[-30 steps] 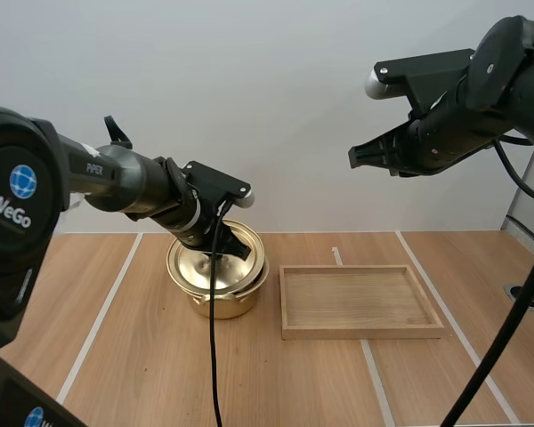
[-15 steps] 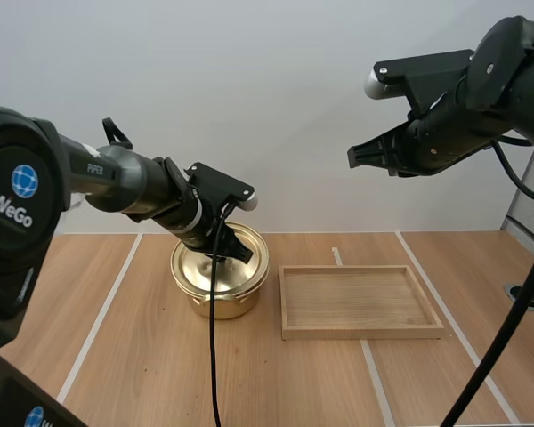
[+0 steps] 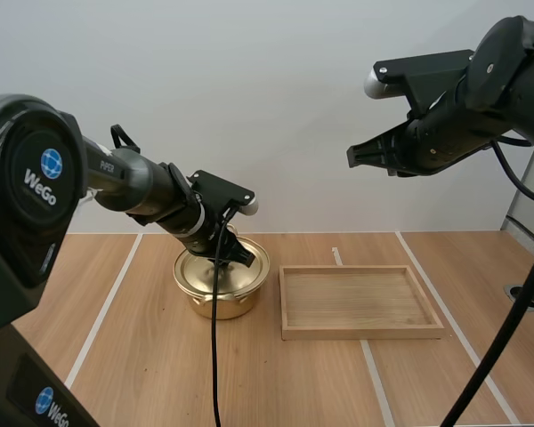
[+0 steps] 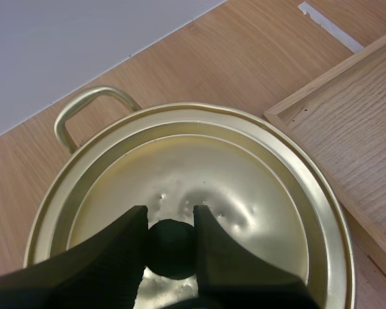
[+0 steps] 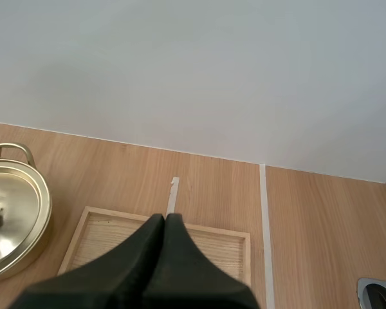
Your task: Open the pot, put the grape inside, and close it
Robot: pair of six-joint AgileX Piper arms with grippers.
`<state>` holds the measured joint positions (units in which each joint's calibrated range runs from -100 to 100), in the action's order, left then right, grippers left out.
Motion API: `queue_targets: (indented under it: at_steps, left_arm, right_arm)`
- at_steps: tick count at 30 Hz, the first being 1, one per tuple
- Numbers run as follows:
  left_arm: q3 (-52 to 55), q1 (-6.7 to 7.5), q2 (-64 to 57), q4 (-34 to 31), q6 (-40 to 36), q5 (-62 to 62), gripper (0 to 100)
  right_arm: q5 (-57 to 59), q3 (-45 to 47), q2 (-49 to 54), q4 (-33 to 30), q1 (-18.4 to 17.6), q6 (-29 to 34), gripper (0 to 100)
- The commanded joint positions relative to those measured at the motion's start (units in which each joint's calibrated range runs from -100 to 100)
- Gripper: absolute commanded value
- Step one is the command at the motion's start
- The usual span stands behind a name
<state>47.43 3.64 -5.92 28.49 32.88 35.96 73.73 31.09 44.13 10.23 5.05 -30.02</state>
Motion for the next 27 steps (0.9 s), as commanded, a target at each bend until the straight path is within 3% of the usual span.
queue_targets:
  at_steps: [1, 11, 13, 14, 16, 18, 20, 21, 27]
  left_arm:
    - [0.42, 0.19, 1.01, -0.4, 0.39, 1.95, 0]
    - [0.42, 0.19, 1.01, -1.18, 0.39, 1.95, 0]
    - [0.42, 0.19, 1.01, -1.48, 0.39, 1.95, 5]
    - [0.42, 0.19, 1.01, -1.57, 0.39, 1.95, 10]
    - [0.42, 0.19, 1.01, -1.83, 0.39, 1.95, 28]
    - [0.42, 0.19, 1.01, -1.83, 0.39, 1.95, 55]
    - [0.42, 0.19, 0.88, -1.83, 0.39, 1.54, 95]
    - [0.25, 0.19, 0.88, -1.83, 0.25, 1.56, 100]
    - [-2.05, 0.19, 0.77, -1.83, -0.8, 4.29, 100]
  right_arm:
    - [-1.16, 0.13, 0.85, 0.3, 0.25, -0.48, 0]
    - [-1.16, 0.13, 0.85, 0.3, 0.25, -0.48, 0]
    - [-1.0, 0.13, 0.85, 0.3, 0.25, -0.48, 0]
    - [-1.0, 0.13, 0.85, 0.3, 0.25, -0.48, 0]
    - [-0.82, 0.13, 0.85, 0.3, 0.25, -0.48, 0]
    - [-0.82, 0.13, 0.85, 0.41, 0.25, -0.48, 0]
    - [-0.64, 0.13, 0.85, 0.51, 0.25, -0.48, 0]
    - [-0.64, 0.13, 0.85, 0.51, 0.25, -0.48, 0]
    - [-0.64, 0.13, 0.85, 0.51, 0.25, -0.48, 0]
